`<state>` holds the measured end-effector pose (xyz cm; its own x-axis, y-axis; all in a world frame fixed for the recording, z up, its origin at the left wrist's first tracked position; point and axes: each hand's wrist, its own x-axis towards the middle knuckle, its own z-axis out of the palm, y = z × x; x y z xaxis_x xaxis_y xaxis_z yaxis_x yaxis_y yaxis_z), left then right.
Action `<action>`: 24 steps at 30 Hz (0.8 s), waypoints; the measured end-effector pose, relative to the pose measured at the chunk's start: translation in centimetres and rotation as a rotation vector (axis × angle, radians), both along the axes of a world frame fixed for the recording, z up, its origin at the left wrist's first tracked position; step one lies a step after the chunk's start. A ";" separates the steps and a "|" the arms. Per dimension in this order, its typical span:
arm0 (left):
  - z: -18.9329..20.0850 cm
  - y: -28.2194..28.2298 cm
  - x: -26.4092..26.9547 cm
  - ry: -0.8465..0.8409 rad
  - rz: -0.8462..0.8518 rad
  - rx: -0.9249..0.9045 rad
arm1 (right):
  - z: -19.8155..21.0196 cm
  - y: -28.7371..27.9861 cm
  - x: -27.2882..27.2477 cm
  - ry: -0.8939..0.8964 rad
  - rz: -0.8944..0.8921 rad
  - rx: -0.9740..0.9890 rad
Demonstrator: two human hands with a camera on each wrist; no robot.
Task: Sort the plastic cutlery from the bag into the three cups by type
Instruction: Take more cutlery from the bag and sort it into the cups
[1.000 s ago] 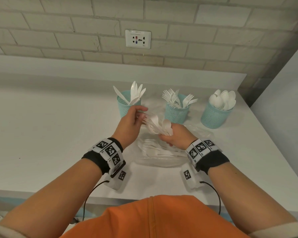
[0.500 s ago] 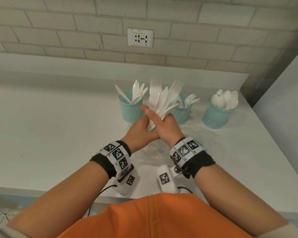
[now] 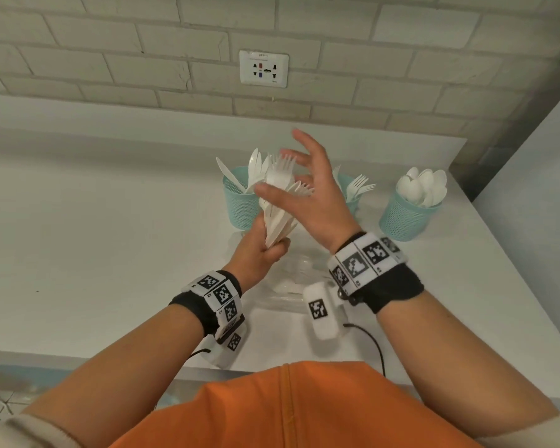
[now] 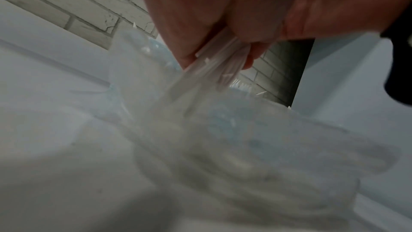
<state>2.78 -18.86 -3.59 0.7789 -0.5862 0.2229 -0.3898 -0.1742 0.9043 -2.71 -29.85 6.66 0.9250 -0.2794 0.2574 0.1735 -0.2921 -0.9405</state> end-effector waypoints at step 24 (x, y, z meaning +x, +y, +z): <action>-0.2 2.4 1.3 0.257 0.066 -0.070 | -3.6 3.8 1.3 0.138 0.183 -0.291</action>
<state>4.08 -16.51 -3.81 0.8513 -0.5222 0.0510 -0.1354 -0.1248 0.9829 -1.42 -26.05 3.05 0.9845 -0.0393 0.1710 0.1250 -0.5265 -0.8409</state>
